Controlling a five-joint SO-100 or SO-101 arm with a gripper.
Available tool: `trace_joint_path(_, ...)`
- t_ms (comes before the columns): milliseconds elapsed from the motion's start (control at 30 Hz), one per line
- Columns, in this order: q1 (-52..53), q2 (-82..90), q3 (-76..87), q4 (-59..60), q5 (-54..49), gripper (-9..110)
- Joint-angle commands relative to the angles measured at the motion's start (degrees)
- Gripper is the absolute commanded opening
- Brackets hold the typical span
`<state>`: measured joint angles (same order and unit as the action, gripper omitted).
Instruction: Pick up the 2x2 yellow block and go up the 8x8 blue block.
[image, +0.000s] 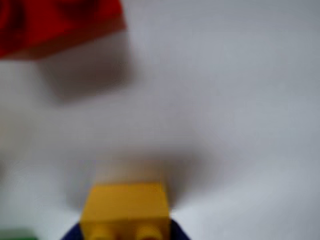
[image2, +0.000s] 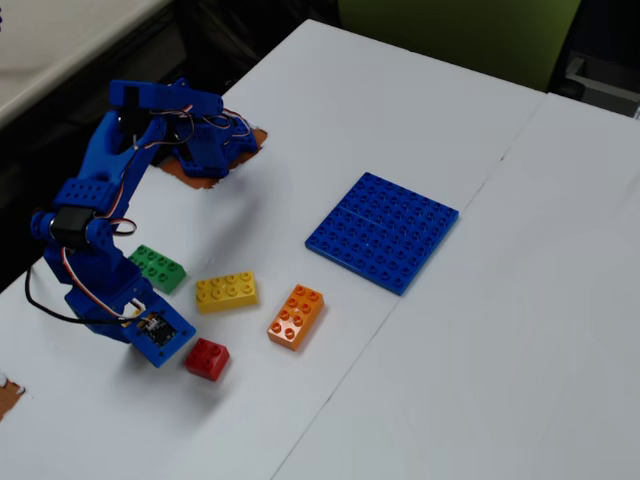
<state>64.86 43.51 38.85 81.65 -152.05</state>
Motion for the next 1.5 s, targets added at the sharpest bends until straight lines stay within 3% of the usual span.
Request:
trace_joint_path(0,-0.09,1.41,-2.37,-0.18,0.09,2)
trace_joint_path(267,-2.2,6.15,-2.37,2.2,0.88,0)
trace_joint_path(633,-12.66,22.94,-2.37,16.17,13.54,1)
trace_joint_path(933,-26.19,34.98,2.81,18.46,31.29,0)
trace_joint_path(1467,-47.72,38.58,-0.7,18.46,54.23,0)
